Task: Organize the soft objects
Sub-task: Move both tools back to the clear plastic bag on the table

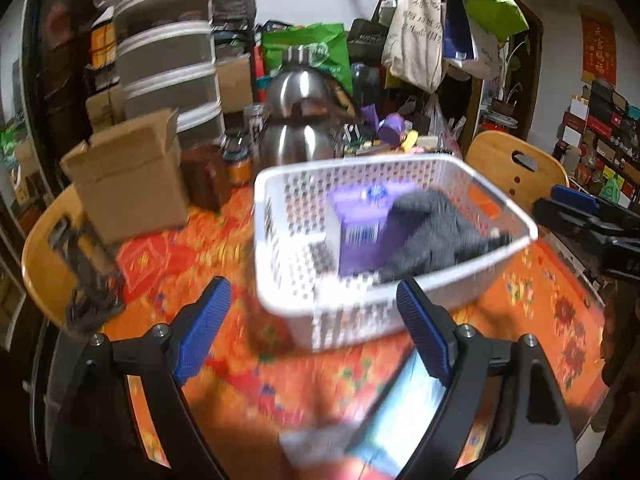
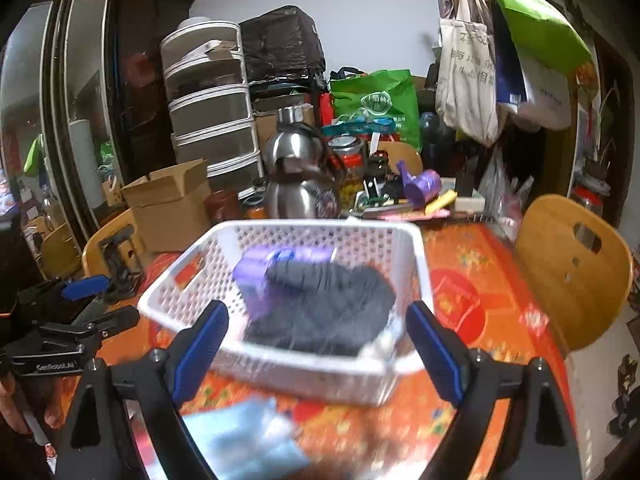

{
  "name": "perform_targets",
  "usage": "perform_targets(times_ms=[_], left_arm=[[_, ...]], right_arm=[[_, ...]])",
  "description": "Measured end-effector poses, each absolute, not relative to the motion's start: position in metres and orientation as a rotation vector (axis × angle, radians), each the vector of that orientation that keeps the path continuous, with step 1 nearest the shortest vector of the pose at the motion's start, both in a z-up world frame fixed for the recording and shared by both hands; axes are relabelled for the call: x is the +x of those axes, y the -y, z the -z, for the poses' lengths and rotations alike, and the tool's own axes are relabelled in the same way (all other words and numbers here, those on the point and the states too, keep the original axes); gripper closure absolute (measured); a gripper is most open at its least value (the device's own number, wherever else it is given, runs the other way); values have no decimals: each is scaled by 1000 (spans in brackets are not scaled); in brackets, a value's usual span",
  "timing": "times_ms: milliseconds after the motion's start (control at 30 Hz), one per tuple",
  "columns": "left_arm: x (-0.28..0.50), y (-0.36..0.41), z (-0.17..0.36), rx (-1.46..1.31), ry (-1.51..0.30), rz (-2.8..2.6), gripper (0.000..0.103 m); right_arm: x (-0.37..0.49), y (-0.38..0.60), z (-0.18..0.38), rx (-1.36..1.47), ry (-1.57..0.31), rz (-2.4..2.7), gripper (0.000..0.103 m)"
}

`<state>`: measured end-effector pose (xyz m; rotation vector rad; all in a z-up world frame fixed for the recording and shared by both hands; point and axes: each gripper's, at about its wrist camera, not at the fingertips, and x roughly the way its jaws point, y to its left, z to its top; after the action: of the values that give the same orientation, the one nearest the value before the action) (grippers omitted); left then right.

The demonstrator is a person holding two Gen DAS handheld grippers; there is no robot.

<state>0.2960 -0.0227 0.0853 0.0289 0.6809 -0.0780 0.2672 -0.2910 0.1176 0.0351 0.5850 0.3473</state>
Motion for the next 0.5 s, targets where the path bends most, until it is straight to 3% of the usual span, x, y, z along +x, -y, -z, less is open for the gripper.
perform_targets(times_ms=[333, 500], left_arm=[[186, 19, -8, -3, -742, 108, 20], [152, 40, 12, 41, -744, 159, 20]], right_arm=[[207, 267, -45, 40, -698, -436, 13], [222, 258, -18, 30, -757, -429, 21]])
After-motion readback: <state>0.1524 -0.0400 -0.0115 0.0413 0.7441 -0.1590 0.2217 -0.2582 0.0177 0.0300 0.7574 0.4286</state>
